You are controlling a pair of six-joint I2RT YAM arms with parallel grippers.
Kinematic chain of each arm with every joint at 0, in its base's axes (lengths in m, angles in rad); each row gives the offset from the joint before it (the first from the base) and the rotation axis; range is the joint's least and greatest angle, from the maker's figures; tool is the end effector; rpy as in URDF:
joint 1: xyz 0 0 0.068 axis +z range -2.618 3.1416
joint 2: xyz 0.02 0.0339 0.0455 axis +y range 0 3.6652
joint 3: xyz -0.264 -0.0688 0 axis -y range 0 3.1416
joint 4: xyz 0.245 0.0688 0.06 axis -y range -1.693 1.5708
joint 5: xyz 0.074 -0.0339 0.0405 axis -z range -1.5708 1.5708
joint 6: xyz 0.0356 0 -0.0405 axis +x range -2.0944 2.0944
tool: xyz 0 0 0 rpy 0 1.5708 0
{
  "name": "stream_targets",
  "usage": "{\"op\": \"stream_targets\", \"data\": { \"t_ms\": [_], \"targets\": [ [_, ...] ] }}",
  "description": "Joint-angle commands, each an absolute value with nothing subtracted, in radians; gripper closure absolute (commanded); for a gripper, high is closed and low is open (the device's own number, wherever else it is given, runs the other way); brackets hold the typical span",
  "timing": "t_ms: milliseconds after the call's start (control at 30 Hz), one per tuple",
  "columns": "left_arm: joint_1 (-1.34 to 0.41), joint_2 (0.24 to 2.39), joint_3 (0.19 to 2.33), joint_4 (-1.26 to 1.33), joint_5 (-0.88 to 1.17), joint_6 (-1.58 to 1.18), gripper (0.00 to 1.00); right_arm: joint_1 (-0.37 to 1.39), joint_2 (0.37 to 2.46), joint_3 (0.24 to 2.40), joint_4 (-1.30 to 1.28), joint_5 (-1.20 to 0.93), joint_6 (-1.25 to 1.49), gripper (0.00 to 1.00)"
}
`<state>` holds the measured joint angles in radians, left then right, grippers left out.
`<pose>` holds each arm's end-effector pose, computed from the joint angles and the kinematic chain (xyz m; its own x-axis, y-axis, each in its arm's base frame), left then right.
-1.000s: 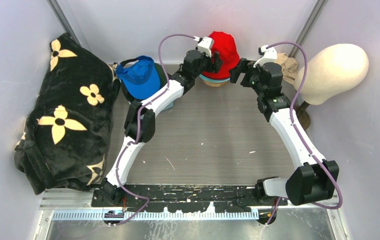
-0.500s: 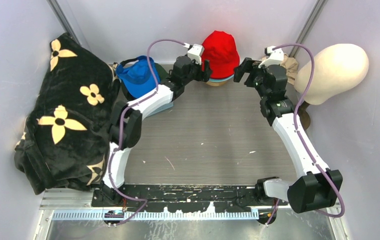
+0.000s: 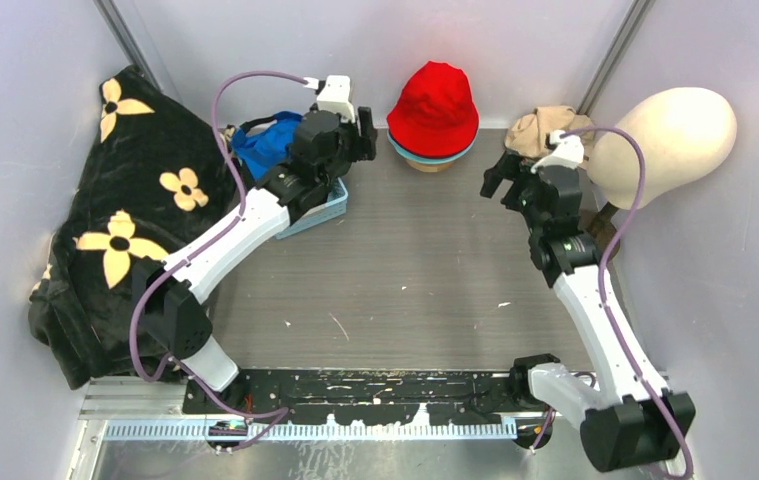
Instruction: Stack the hats
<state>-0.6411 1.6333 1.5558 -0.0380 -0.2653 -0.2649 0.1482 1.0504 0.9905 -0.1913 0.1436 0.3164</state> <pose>0.3206 -0.2276 0.4053 -0.1856 -0.1767 -0.9666 0.3314 0.9148 -0.2309 0.2408 0.0308 0.3606 -0.2365 0.2761 -0.9316 0.0679 0.9611 0.2676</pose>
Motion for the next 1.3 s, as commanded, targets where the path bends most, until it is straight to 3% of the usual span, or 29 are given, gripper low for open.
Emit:
{"op": "stream_targets", "data": {
  "t_ms": [0,133,500,1267],
  "targets": [
    [-0.636,1.632,1.483,-0.194,-0.491,-0.27,0.4,0.146,0.904,0.94,-0.211,0.186,0.339,0.0],
    [-0.622,1.657,1.479,-0.229,-0.569,-0.253,0.46,0.146,0.846,0.902,-0.242,0.151,0.318,0.0],
    [-0.499,1.814,1.544,-0.221,-0.562,-0.255,0.52,0.146,0.802,0.835,-0.275,0.136,0.263,0.0],
    [-0.445,1.989,1.549,-0.034,-0.556,-0.205,0.53,0.146,0.866,0.824,-0.232,0.099,0.264,0.0]
  ]
}}
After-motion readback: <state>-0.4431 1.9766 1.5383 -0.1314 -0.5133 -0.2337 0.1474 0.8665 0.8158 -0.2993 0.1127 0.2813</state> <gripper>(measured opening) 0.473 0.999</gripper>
